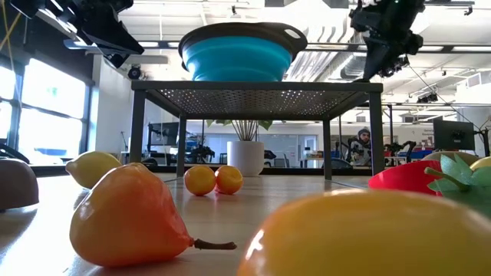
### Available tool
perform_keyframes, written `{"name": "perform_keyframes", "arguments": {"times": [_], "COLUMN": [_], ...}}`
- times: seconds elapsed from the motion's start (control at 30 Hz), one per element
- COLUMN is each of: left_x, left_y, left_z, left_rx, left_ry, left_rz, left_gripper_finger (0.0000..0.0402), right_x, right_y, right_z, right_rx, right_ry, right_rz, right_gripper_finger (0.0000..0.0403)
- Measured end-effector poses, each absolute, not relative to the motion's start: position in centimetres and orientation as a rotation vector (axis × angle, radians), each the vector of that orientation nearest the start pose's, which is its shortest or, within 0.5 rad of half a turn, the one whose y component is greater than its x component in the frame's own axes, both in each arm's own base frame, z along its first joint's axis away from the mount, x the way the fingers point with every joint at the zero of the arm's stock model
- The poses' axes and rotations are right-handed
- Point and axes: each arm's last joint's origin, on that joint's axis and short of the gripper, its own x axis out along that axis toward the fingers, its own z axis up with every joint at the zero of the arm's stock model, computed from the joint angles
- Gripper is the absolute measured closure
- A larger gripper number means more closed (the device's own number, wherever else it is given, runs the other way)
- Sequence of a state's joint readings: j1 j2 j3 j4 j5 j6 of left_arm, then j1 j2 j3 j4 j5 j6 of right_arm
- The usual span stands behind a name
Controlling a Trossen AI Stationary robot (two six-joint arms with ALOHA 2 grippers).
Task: Pick & Place Fruit
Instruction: Put the pear into the blue strainer bowl on the shelf
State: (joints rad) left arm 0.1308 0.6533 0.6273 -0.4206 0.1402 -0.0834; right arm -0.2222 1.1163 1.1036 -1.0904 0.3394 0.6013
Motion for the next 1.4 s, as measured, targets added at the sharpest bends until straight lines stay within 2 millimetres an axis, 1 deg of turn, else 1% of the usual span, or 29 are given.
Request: {"name": "perform_keyframes", "arguments": {"times": [0.1,0.3,0.43,0.5,0.6,0.77,0.87,0.93,1.03,1.17,1.27,1.4], "left_x": [14.3,14.3,14.3,14.3,14.3,14.3,14.3,14.3,14.3,14.3,14.3,14.3], "left_y": [1.5,1.5,1.5,1.5,1.5,1.5,1.5,1.5,1.5,1.5,1.5,1.5], "left_z": [27.6,27.6,27.6,27.6,27.6,27.6,27.6,27.6,27.6,27.6,27.6,27.6], "left_rx": [-0.142,-0.142,-0.142,-0.142,-0.142,-0.142,-0.142,-0.142,-0.141,-0.141,-0.141,-0.141], "left_ry": [0.443,0.443,0.443,0.443,0.443,0.443,0.443,0.443,0.443,0.443,0.443,0.443], "left_rz": [0.009,0.010,0.010,0.010,0.011,0.011,0.011,0.012,0.015,0.014,0.014,0.014], "left_gripper_finger": [0.0402,0.0402,0.0402,0.0402,0.0402,0.0402,0.0402,0.0402,0.0402,0.0402,0.0402,0.0402], "right_x": [18.9,19.1,19.0,18.9,18.9,19.1,19.1,19.1,18.9,18.1,17.9,17.8], "right_y": [-5.2,-4.9,-4.7,-4.8,-5.0,-5.6,-6.1,-6.5,-7.1,-7.9,-8.1,-8.4], "right_z": [30.7,29.8,29.4,29.2,28.9,28.5,28.3,28.1,27.2,25.3,23.8,22.5], "right_rx": [0.487,0.534,0.564,0.586,0.603,0.598,0.623,0.653,0.694,0.731,0.765,0.791], "right_ry": [0.997,1.141,1.223,1.262,1.304,1.315,1.311,1.306,1.306,1.341,1.344,1.323], "right_rz": [-0.845,-0.740,-0.707,-0.696,-0.698,-0.738,-0.762,-0.764,-0.778,-0.822,-0.823,-0.817], "right_gripper_finger": [0.0401,0.0400,0.0383,0.0364,0.0320,0.0239,0.0210,0.0204,0.0204,0.0204,0.0199,0.0191]}}
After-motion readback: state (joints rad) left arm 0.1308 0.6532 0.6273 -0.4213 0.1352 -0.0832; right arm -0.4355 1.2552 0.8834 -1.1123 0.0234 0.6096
